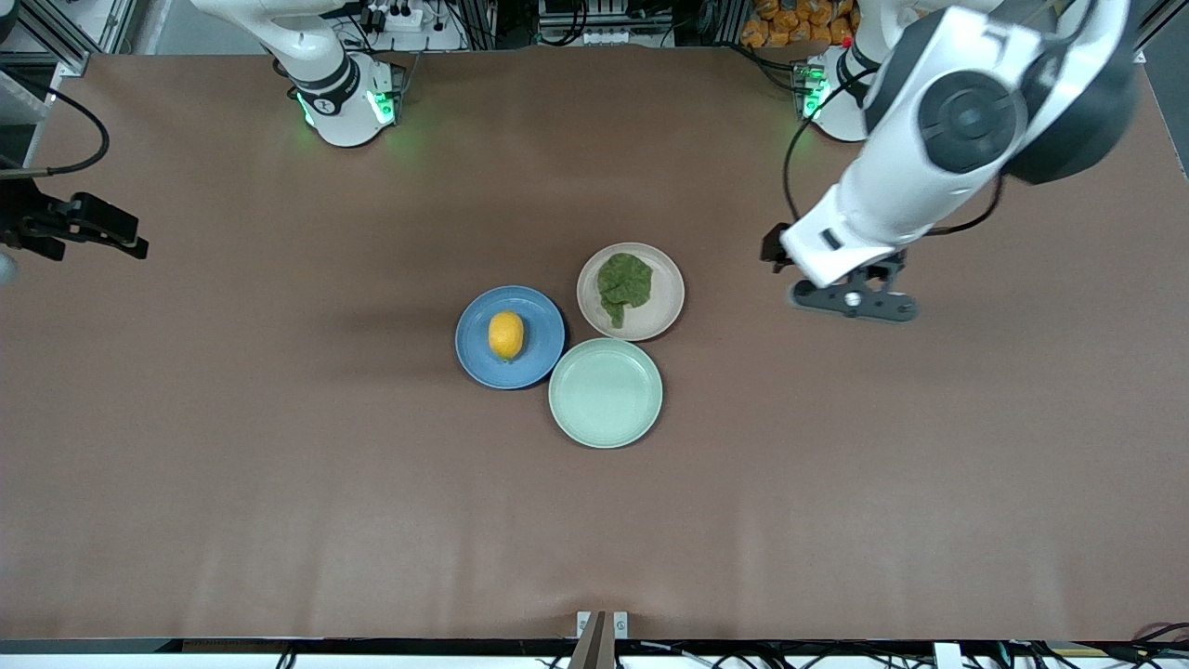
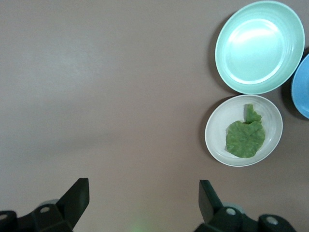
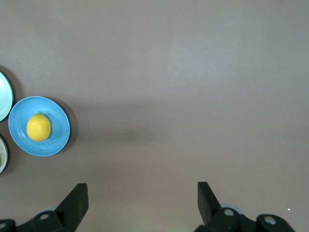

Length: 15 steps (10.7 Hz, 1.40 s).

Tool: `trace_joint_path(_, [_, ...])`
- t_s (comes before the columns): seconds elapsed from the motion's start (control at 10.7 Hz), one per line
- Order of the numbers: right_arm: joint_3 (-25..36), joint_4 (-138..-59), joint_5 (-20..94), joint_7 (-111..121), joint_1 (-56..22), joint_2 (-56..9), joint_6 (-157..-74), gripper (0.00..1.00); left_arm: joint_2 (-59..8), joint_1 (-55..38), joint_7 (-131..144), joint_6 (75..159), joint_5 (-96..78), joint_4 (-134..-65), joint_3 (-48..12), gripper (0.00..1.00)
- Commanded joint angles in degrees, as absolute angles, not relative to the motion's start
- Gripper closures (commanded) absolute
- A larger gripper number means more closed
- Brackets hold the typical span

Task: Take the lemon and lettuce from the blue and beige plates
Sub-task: 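Reach the left gripper toward the lettuce while the right gripper reaches the lemon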

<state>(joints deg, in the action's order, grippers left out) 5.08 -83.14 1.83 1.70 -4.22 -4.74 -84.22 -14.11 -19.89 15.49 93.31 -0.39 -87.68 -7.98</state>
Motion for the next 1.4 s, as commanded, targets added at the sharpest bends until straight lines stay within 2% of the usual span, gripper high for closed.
trace_joint_path(0.0, [4.92,-82.62,3.34,1.14,-6.23,-7.55,-86.83,0.0,-17.57,-21.35,16.7,94.74,-0.44,-86.57,-7.91,0.0])
trace_joint_path(0.28, [5.01,-82.88,6.5,1.14,-7.21,-11.15,-89.11,0.0,-21.26,-22.76,21.7,97.54,-0.26,-86.83,-7.91,0.0])
trace_joint_path(0.65, [5.01,-84.28,6.5,-3.75,-11.32,-14.23,-90.87,0.0,-28.02,-29.26,27.41,106.41,-0.53,-86.84,-8.09,0.0])
trace_joint_path(0.93, [5.01,-89.19,6.5,-10.71,-15.98,-14.59,-96.4,0.0,-31.81,-33.12,30.4,110.47,-1.14,-86.92,-8.09,0.0])
trace_joint_path(1.31, [5.01,-96.4,6.5,-13.71,-20.73,-15.91,-106.15,0.0,-34.89,-36.03,31.46,111.0,-2.8,-86.92,-8.09,0.0])
